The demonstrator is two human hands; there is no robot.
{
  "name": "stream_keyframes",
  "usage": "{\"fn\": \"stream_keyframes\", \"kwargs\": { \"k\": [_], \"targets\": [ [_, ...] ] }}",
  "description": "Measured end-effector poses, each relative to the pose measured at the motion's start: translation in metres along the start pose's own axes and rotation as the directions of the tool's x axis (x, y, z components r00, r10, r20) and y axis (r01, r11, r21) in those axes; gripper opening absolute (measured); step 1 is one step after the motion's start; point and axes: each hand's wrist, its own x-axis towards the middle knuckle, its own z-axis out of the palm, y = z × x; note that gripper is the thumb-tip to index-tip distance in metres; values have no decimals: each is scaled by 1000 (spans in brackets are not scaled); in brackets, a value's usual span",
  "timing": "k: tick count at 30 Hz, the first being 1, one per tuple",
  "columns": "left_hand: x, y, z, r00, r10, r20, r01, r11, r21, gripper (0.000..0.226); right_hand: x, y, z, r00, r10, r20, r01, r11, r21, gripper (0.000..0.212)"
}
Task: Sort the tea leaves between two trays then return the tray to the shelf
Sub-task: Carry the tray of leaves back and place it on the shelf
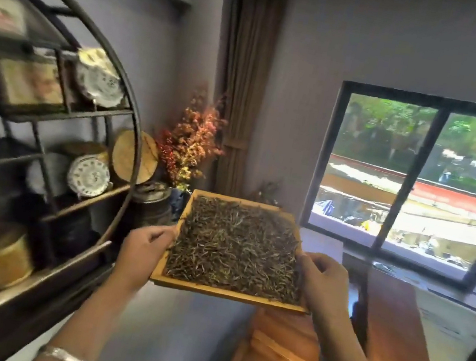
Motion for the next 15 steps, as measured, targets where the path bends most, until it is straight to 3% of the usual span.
{"fn": "stream_keyframes", "kwargs": {
  "k": [8, 11, 15],
  "targets": [
    [-23, -23, -210, 935, -13, -355, 59, 991, 119, 32, -60, -60, 196, 935, -62, 349, 31, 995, 95, 19],
    [-41, -31, -283, 879, 14, -477, 78, 982, 173, 18, -97, -85, 265, 873, -97, 479, 36, 990, 134, 17],
    [-64, -39, -377, 781, 37, -623, 106, 976, 191, 20, -151, -117, 360, 771, -170, 614, 78, 982, 174, 17]
  ]
}}
